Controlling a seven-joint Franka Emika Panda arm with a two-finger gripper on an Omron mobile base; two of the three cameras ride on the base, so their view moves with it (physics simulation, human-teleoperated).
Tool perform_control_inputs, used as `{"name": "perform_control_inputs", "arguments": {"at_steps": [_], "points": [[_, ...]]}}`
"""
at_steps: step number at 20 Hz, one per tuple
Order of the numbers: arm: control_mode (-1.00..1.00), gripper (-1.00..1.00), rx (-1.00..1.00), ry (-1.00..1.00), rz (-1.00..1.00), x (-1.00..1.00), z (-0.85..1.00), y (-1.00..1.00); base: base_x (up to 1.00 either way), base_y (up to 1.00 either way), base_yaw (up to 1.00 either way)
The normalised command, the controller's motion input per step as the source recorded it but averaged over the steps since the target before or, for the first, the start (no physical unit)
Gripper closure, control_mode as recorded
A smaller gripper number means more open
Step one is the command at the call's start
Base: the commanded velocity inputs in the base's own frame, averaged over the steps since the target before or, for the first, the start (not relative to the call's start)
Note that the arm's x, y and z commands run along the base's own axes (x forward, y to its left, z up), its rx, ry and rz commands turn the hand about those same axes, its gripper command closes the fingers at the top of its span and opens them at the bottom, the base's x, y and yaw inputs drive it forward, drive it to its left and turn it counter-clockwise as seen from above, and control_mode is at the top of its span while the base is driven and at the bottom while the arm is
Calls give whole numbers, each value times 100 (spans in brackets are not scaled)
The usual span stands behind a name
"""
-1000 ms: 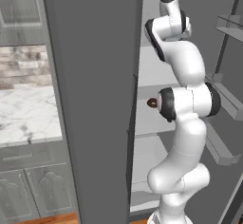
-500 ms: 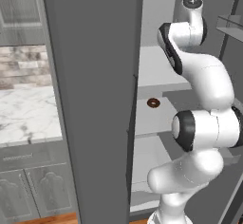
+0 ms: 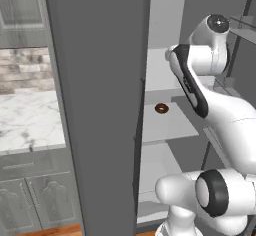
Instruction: Take out the milk from the fridge and place it on the tray on the counter. Then take the sugar cube near the tray and place it in the tray.
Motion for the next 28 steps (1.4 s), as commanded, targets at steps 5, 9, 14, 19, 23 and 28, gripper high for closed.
{"name": "perform_control_inputs", "arguments": {"at_steps": [5,9,14,19,23,28], "points": [[-100,100,-8,6,32,-99,22,18,0,0,0],[-100,100,-5,5,30,-96,7,32,0,0,0],[-100,100,1,-5,7,-88,0,9,0,0,0],[-100,100,0,-9,0,-65,1,2,0,0,0],[-100,100,3,-2,0,-48,4,21,0,0,0],[-100,100,1,-1,0,-5,24,11,0,0,0]]}}
